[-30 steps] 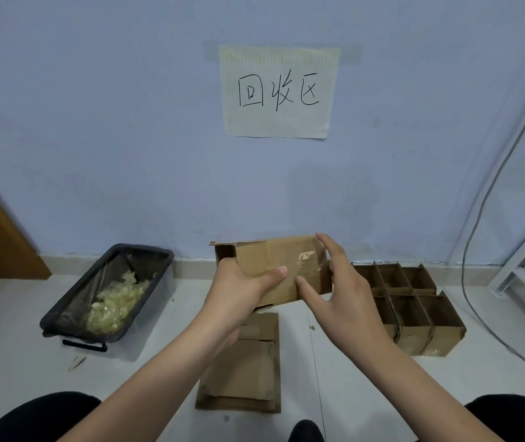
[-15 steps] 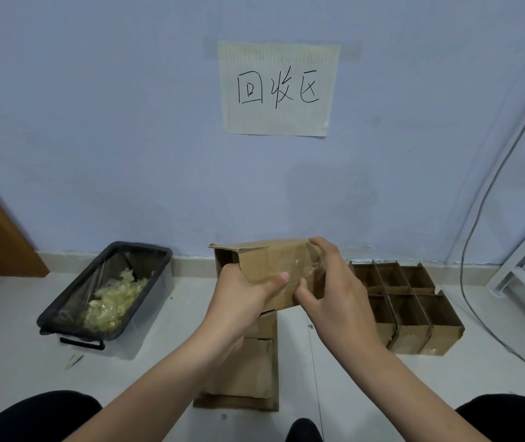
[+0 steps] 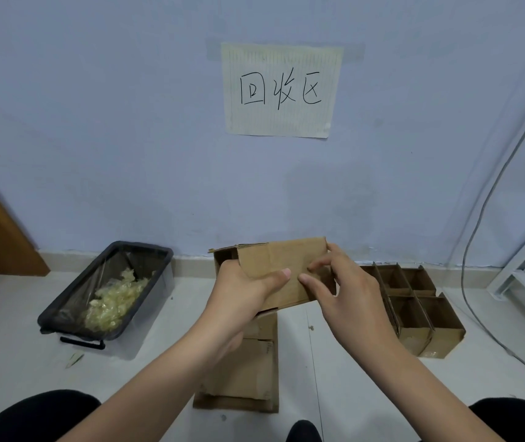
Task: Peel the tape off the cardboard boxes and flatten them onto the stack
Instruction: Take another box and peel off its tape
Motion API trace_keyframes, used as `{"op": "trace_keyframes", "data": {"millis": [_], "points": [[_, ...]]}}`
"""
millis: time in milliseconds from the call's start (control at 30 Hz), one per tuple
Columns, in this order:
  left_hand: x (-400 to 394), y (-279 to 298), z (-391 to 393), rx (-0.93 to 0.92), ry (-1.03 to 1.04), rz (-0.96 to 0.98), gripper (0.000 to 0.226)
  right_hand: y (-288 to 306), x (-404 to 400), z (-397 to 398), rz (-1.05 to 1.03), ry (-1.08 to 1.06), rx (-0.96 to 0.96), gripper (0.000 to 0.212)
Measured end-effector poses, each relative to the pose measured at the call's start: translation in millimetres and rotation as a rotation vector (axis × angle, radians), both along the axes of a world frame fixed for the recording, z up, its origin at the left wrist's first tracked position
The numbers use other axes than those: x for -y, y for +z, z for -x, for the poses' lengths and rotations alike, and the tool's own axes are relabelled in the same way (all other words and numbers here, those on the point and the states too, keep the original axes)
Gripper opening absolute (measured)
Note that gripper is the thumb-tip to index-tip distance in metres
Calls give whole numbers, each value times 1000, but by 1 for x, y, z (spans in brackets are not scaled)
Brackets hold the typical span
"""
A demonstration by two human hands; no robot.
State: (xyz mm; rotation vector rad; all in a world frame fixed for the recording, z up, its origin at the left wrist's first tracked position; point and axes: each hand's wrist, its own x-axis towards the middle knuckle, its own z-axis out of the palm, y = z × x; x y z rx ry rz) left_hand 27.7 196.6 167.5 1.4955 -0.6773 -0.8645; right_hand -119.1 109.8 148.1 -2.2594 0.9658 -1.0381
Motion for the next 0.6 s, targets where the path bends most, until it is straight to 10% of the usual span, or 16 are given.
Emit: {"op": "trace_keyframes", "data": {"millis": [267, 600], "points": [[-2, -3, -1, -12, -13, -21, 15, -6, -4, -10, 385, -33, -193, 11], [2, 3, -2, 9, -38, -29, 16, -3, 1, -6, 186, -3, -176, 13]]}}
